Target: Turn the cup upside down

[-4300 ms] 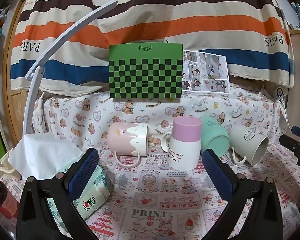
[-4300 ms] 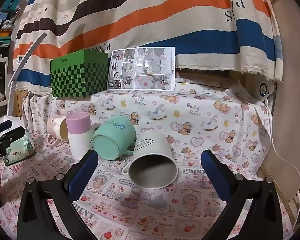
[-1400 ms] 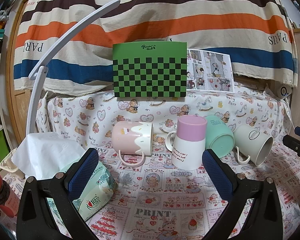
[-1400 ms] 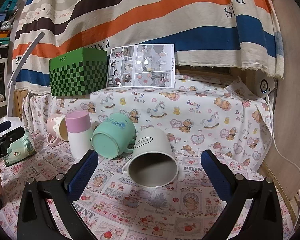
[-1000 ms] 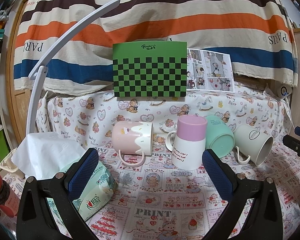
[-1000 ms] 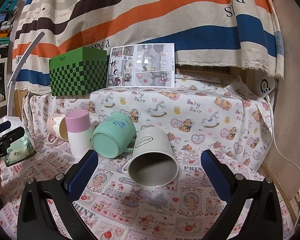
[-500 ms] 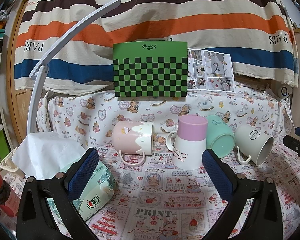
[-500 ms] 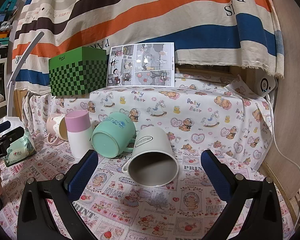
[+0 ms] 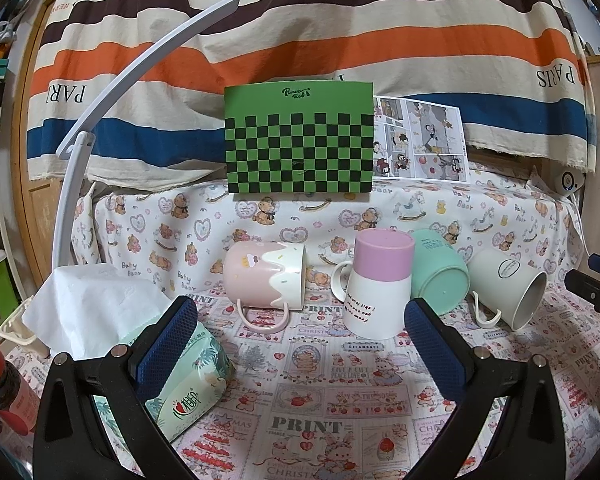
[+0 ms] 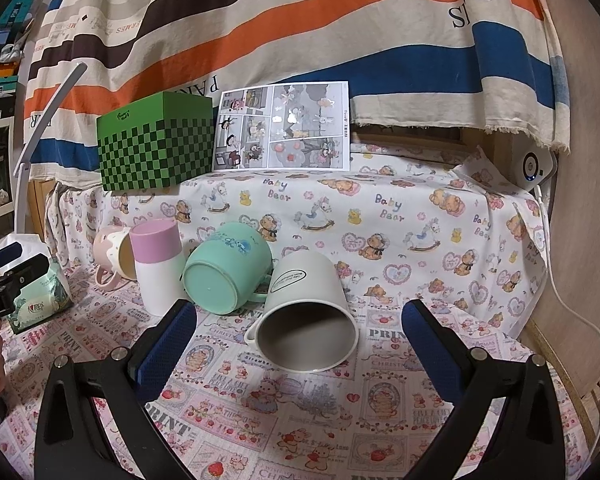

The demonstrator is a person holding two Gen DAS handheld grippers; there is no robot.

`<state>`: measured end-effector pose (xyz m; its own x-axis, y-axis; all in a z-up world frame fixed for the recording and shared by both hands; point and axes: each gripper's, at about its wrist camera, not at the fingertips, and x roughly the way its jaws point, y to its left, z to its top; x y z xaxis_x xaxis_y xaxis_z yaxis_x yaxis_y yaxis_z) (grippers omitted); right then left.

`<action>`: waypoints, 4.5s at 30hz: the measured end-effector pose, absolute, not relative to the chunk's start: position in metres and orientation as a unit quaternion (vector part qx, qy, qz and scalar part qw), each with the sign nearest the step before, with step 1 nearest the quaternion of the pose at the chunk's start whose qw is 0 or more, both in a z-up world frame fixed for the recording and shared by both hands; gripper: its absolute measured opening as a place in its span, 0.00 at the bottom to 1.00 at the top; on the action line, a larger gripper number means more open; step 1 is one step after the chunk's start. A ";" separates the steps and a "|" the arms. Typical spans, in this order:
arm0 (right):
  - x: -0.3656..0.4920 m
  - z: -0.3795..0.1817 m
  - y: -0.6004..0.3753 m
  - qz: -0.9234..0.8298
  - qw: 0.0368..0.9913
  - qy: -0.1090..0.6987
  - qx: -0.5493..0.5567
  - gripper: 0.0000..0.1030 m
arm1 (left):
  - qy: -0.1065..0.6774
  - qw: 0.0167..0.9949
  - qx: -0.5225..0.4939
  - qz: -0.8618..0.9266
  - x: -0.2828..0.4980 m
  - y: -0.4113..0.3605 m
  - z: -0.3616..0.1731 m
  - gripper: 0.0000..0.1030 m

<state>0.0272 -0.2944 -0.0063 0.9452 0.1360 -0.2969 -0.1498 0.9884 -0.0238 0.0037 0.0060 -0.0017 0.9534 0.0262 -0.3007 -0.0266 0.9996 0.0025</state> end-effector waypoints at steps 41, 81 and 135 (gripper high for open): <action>0.241 -0.004 -0.273 0.082 0.834 0.542 -0.062 0.93 | 0.162 0.987 0.004 0.011 0.008 0.004 -0.002 1.00; 0.114 -0.008 -0.226 0.126 0.841 0.487 0.197 0.78 | 0.166 0.985 -0.004 0.056 0.010 0.011 -0.003 1.00; 0.033 -0.004 -0.302 0.086 0.988 0.122 -0.036 1.00 | 0.170 0.983 0.047 0.054 0.008 -0.003 0.002 1.00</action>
<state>0.0331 -0.3015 -0.0044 0.9556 0.1606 -0.2469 -0.1780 0.9828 -0.0494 0.0077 -0.0028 0.0016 0.9360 0.1230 -0.3299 -0.0910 0.9897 0.1108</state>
